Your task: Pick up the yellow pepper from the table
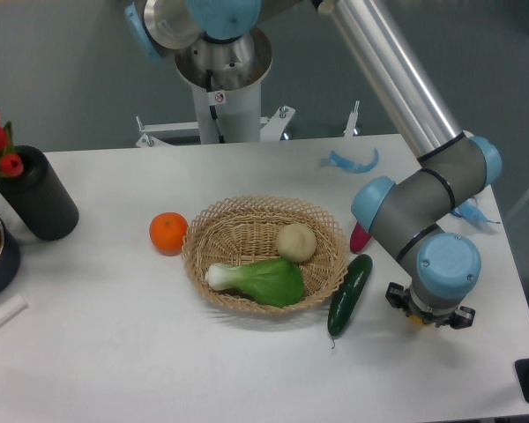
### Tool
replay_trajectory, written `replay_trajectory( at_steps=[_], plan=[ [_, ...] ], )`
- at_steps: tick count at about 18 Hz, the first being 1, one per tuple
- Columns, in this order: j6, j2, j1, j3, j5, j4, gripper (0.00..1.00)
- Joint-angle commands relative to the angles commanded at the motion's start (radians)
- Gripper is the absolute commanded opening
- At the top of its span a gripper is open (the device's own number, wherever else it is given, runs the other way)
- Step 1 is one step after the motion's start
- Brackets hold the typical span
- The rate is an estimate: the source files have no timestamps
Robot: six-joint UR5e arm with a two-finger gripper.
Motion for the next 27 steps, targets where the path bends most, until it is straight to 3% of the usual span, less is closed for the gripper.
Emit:
replay_trajectory(
  at_steps=[3, 14, 23, 27],
  plan=[
    [0.000, 0.023, 0.017, 0.000, -0.066, -0.002, 0.34],
    [0.012, 0.104, 0.091, 0.012, -0.124, 0.006, 0.34],
    [0.198, 0.146, 0.147, 0.017, -0.121, -0.005, 0.33],
    [0.279, 0.166, 0.167, 0.017, -0.121, -0.064, 0.33]
  ],
)
